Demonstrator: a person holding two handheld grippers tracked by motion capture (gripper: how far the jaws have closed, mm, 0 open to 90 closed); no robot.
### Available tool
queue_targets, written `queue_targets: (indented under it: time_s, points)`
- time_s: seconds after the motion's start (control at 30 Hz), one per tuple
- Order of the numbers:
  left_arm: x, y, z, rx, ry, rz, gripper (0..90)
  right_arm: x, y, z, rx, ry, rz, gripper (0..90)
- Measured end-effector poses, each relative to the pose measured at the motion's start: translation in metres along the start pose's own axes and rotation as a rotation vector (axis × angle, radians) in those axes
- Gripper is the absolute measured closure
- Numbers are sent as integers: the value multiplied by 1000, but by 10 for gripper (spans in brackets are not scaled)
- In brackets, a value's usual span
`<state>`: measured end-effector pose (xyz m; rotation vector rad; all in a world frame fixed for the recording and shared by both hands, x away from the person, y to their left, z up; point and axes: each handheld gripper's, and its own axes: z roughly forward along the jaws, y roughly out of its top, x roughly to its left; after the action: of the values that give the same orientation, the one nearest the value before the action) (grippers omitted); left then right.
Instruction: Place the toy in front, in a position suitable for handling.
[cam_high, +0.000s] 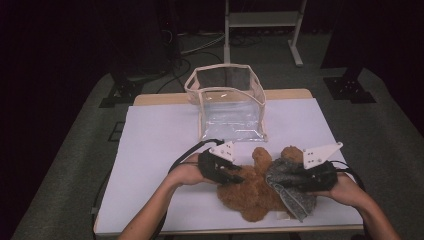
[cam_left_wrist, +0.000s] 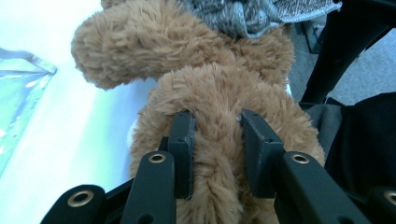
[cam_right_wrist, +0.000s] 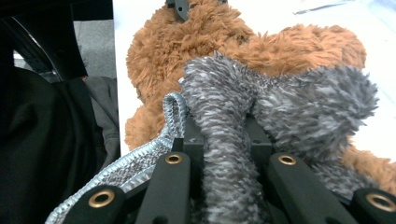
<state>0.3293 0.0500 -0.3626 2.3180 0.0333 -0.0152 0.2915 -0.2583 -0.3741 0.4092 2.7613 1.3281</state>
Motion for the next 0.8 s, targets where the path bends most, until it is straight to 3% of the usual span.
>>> queue_targets:
  time_s: [0.07,0.13,0.27,0.37,0.43,0.53,0.63,0.67,0.8]
  points:
    - [-1,-1,-1,0,-3,2,651,1,2,2,8,1,-6,760]
    - [-5,-5,0,0,-13,7,642,4,9,5,43,3,-47,760]
    - [-12,-5,3,4,-2,31,634,2,22,-8,47,-44,-82,758]
    - [-16,-5,4,3,7,39,627,-10,30,-22,14,-66,-64,758]
    - [-18,-5,3,2,8,46,619,-20,28,-26,43,-75,-47,758]
    - [-17,-6,3,-14,11,40,589,-27,15,-24,83,-45,-12,758]
    - [-16,-5,0,-19,21,27,467,-24,8,-24,70,-38,2,759]
    - [-16,-5,-1,-22,35,21,467,-22,5,-24,60,-36,3,760]
    - [-16,-9,2,-7,56,-31,260,-7,-7,-25,28,-23,2,763]
